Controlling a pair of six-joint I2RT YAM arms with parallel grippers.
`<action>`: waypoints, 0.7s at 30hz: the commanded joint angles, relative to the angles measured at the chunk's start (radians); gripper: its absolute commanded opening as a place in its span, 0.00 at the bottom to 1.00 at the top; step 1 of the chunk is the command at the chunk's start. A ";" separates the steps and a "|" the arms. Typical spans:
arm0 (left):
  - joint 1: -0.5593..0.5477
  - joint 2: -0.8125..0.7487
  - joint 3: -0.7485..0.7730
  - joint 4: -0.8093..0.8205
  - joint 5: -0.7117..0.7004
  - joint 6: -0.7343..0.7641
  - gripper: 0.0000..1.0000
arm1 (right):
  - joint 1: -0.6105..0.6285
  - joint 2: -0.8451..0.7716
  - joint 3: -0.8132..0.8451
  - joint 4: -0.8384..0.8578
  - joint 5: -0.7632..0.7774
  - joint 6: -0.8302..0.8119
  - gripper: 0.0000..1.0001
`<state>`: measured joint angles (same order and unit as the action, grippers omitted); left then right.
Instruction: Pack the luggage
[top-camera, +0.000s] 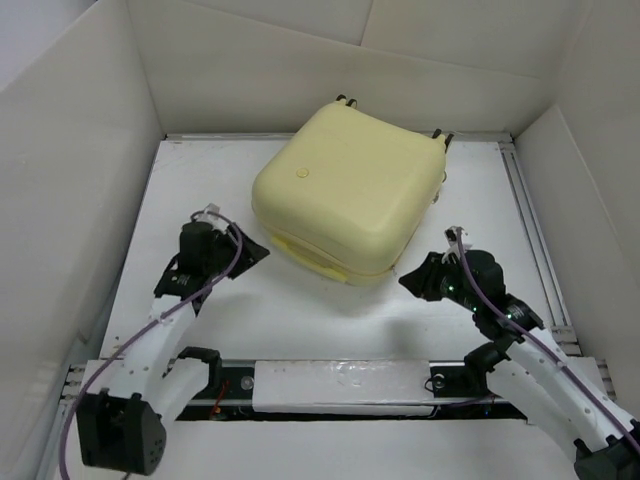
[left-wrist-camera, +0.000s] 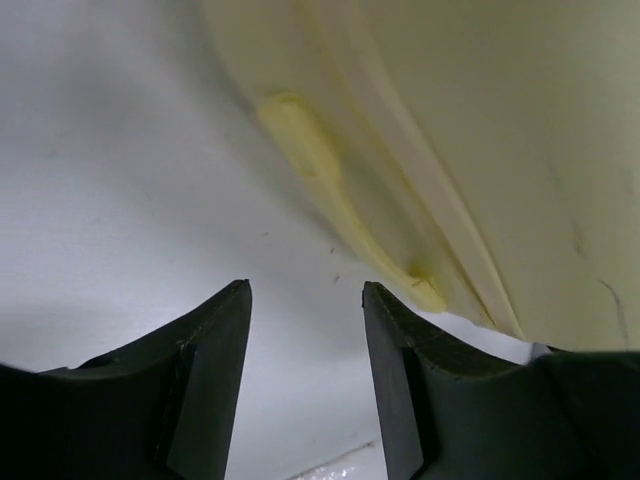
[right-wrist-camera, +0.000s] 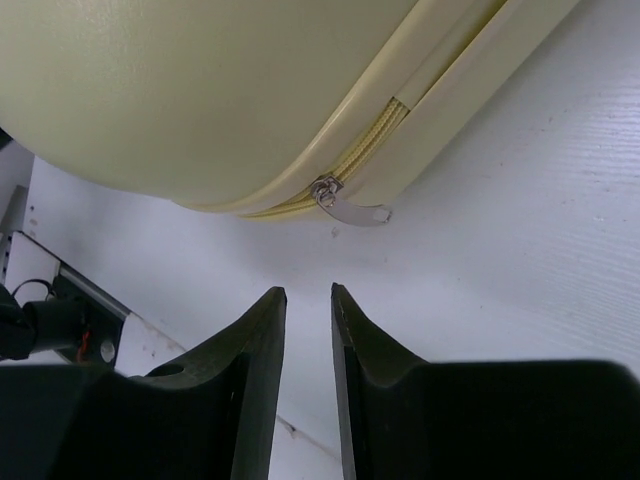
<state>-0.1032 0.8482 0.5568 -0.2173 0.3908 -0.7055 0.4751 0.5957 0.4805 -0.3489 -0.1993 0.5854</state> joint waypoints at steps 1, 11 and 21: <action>-0.293 0.057 0.161 0.134 -0.224 0.049 0.45 | 0.040 -0.033 -0.026 0.111 0.063 0.024 0.31; -0.739 -0.089 0.065 0.214 -0.629 -0.107 0.48 | 0.186 0.014 -0.049 0.161 0.171 0.010 0.29; -0.710 -0.060 -0.164 0.457 -0.526 -0.205 0.52 | 0.237 0.023 -0.106 0.260 0.432 -0.019 0.35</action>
<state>-0.8276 0.8158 0.3962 0.0986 -0.1619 -0.8581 0.6975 0.6762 0.3985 -0.1970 0.1181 0.5728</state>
